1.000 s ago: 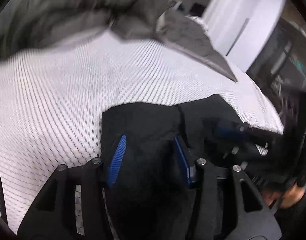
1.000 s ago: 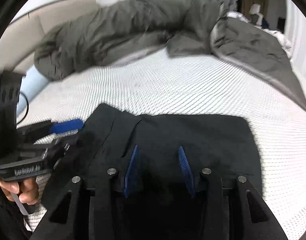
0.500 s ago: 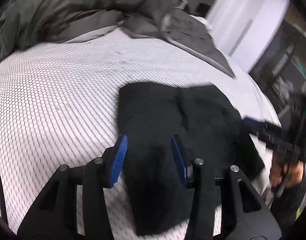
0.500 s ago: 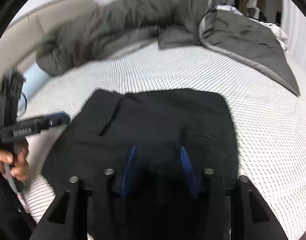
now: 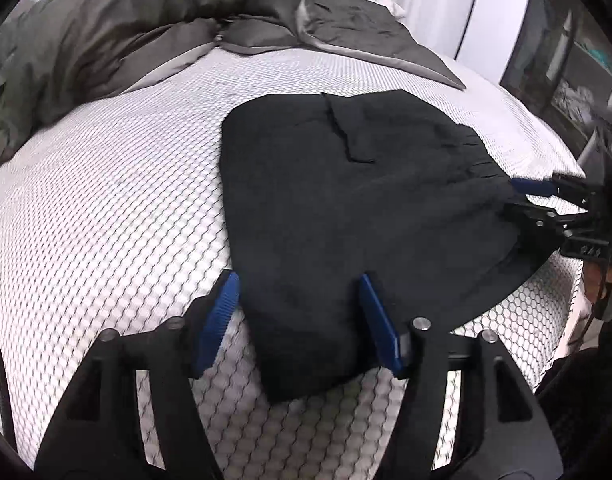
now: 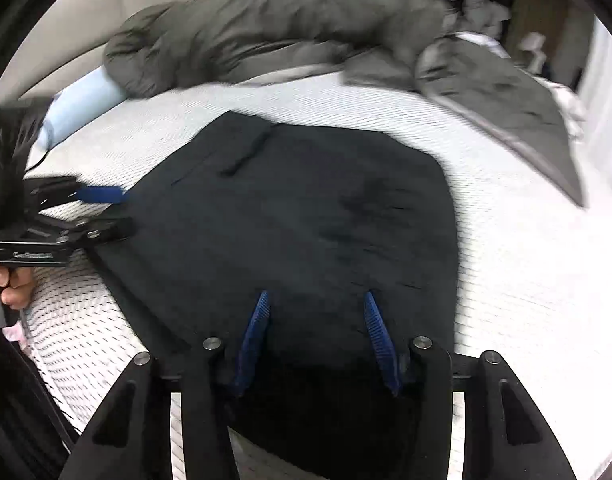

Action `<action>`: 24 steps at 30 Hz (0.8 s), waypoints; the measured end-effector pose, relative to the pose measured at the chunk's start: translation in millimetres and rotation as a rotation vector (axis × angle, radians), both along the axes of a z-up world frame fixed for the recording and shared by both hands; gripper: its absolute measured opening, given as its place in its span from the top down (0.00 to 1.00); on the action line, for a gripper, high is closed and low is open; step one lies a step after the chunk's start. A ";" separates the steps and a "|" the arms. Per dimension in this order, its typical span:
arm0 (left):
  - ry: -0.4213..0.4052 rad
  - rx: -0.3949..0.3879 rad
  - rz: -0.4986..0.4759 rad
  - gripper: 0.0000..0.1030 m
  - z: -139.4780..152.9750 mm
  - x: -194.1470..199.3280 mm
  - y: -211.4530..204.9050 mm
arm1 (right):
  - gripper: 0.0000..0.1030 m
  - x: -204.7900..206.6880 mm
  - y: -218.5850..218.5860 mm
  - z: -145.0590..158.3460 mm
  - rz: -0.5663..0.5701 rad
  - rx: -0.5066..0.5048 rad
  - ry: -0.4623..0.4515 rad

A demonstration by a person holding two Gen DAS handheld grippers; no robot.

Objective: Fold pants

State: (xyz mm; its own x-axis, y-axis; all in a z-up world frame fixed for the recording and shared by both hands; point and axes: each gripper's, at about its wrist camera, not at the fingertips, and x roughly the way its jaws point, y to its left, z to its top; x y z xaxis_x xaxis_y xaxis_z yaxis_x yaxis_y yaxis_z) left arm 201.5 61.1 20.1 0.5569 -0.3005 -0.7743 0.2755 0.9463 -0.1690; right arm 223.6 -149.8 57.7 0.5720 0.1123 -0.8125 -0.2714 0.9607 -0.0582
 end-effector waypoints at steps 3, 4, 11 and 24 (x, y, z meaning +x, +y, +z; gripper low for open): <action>-0.016 -0.081 0.000 0.42 11.1 -8.6 13.1 | 0.49 -6.6 -26.2 8.4 -0.059 0.156 -0.002; -0.019 -0.115 0.020 0.42 13.6 -7.6 18.3 | 0.49 -4.0 -33.6 8.5 -0.075 0.184 0.001; 0.058 -0.134 0.065 0.44 -9.4 10.5 20.3 | 0.52 25.8 -60.0 -19.4 -0.157 0.366 0.114; 0.045 -0.101 0.066 0.40 -7.9 13.5 17.3 | 0.74 27.8 -54.9 -12.9 -0.196 0.293 0.084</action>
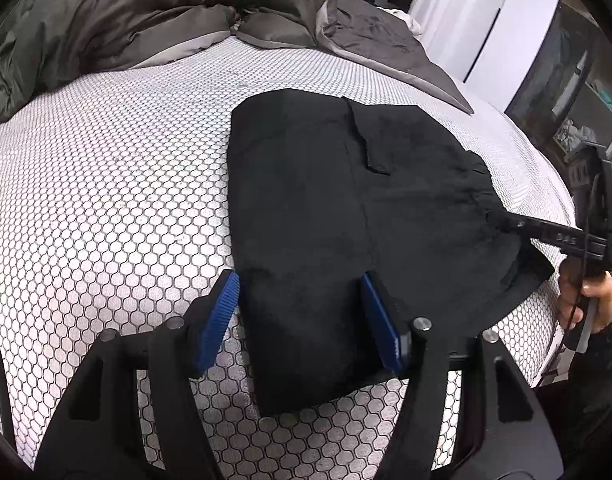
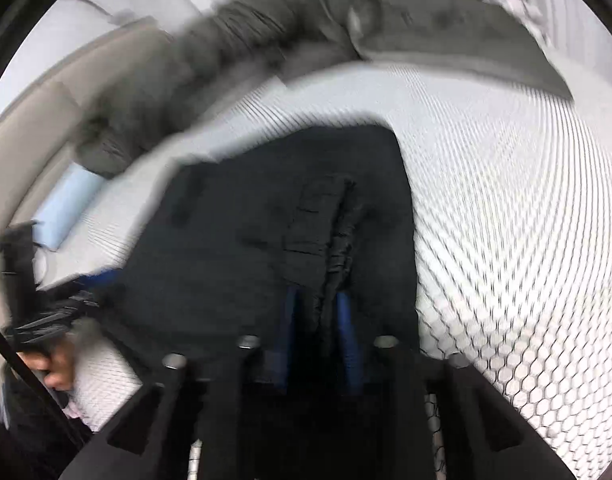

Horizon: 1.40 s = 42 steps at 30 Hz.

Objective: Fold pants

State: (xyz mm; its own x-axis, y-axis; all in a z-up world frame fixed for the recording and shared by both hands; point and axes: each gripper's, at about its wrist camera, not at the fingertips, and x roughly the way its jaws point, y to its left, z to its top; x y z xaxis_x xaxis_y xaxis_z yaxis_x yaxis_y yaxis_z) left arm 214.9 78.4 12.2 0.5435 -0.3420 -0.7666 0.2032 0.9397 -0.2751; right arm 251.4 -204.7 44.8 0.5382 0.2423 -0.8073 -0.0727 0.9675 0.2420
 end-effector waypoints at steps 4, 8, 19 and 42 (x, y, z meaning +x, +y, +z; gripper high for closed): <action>0.008 -0.003 0.055 0.40 1.5 2.3 14.6 | 0.34 -19.4 -6.5 33.8 0.002 -0.049 -0.116; 0.037 -0.031 0.063 0.40 -9.5 7.5 17.6 | 0.22 -8.5 -22.6 13.5 -0.017 0.004 -0.037; -0.005 0.025 0.028 0.60 -3.0 13.1 13.3 | 0.69 5.4 -11.9 -1.8 0.015 0.027 -0.021; -0.146 0.258 -0.057 0.44 11.4 -20.7 -26.5 | 0.52 -17.3 36.1 17.7 0.173 0.078 -0.077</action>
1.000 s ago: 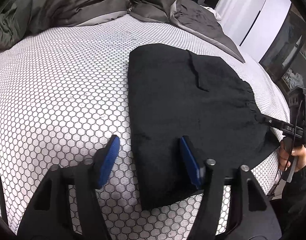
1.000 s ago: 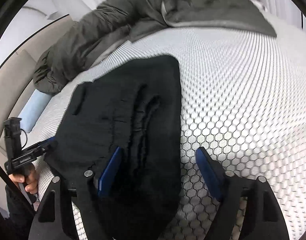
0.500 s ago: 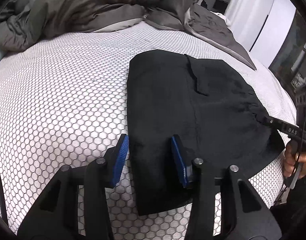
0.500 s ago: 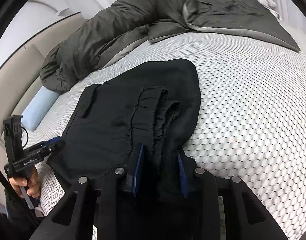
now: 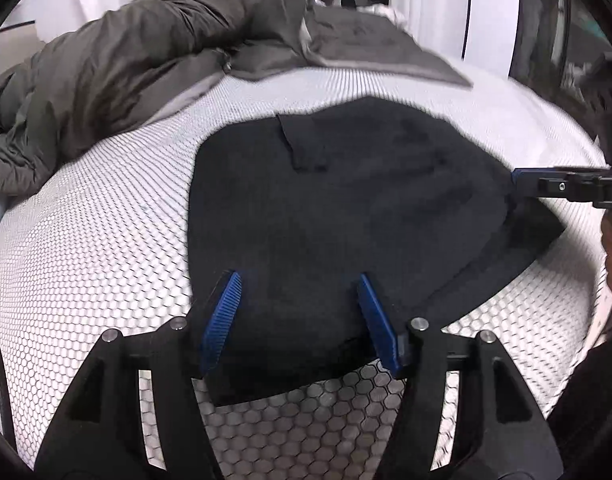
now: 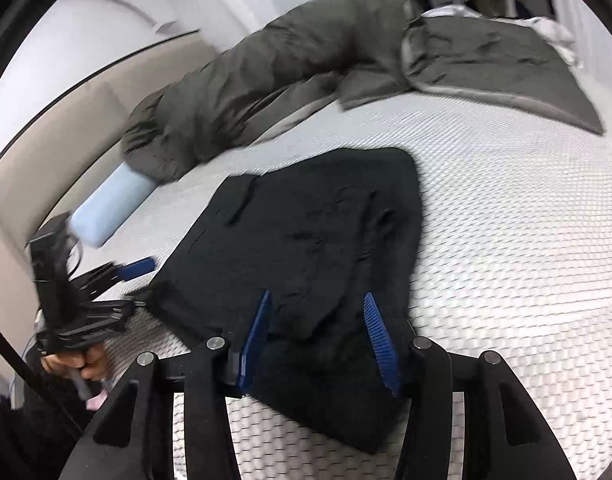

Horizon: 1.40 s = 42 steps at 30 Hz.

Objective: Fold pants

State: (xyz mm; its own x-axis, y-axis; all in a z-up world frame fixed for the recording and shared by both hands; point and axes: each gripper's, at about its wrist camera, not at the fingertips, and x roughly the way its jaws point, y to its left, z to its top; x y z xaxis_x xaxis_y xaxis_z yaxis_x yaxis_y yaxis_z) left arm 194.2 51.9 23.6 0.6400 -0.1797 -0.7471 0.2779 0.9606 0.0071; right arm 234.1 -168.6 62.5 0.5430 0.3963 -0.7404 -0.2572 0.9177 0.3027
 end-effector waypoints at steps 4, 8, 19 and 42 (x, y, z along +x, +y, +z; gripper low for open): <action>0.002 0.018 -0.006 0.43 -3.9 5.1 -8.7 | 0.52 23.5 13.2 -29.5 -0.022 -0.023 0.118; 0.007 0.000 -0.004 0.43 -7.1 8.9 -7.1 | 0.68 25.1 20.9 -19.2 -0.053 -0.015 0.054; 0.001 -0.033 -0.092 0.43 4.4 -3.0 -30.6 | 0.93 6.8 1.2 -24.0 -0.041 -0.058 0.078; 0.043 -0.069 -0.108 0.43 -16.0 21.5 -133.6 | 0.91 87.1 -10.4 -7.6 -0.154 -0.016 0.010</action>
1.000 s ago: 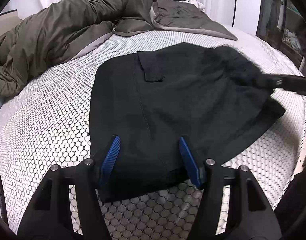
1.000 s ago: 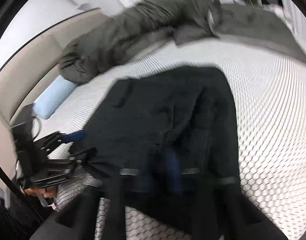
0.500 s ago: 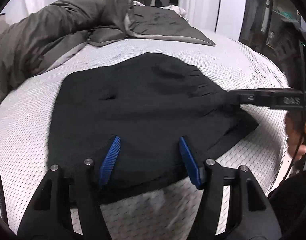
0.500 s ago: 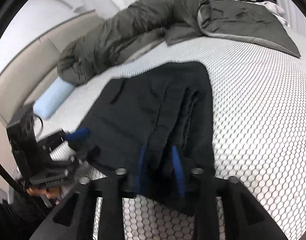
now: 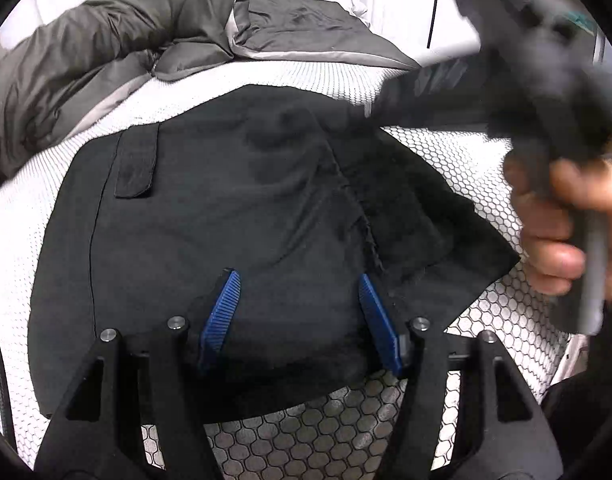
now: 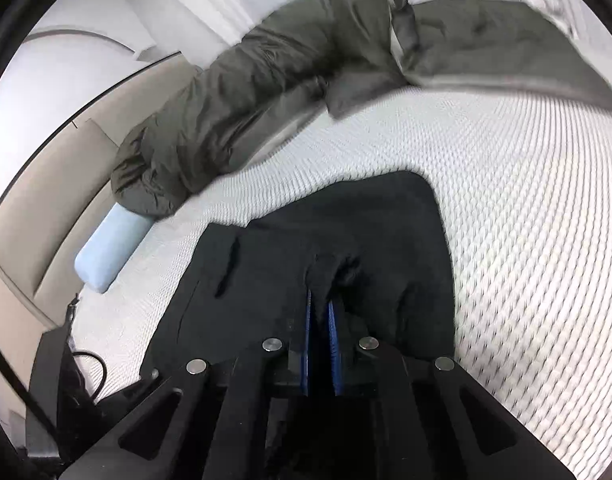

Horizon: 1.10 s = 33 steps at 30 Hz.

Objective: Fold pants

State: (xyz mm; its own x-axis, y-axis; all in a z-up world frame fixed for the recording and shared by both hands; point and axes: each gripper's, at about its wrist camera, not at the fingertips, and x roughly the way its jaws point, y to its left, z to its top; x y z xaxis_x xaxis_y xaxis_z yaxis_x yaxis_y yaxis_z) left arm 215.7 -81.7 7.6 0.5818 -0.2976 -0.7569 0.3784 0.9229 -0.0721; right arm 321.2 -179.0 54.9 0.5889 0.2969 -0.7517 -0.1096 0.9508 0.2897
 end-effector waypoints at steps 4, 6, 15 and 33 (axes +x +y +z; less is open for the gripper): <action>0.035 -0.042 0.006 0.43 8.1 -1.5 6.6 | 0.81 1.4 -14.7 -10.0 -0.047 0.038 0.091; 0.052 -0.120 0.007 0.43 16.8 -3.7 12.6 | 0.69 -16.6 -21.0 10.3 -0.031 0.037 0.052; 0.050 -0.091 0.027 0.32 6.9 9.8 -28.5 | 0.67 -68.0 -32.1 -7.3 0.050 -0.021 0.120; -0.010 -0.078 -0.076 0.27 29.0 -11.0 -40.8 | 0.97 -127.6 -53.4 -7.8 0.071 0.048 0.093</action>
State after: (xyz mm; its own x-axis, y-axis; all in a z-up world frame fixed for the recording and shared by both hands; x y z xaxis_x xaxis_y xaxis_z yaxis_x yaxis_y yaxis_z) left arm 204.7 -122.5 36.6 0.5624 -0.3994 -0.7240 0.4485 0.8830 -0.1387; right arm 193.6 -232.4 47.1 0.4938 0.3723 -0.7858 -0.1463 0.9264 0.3469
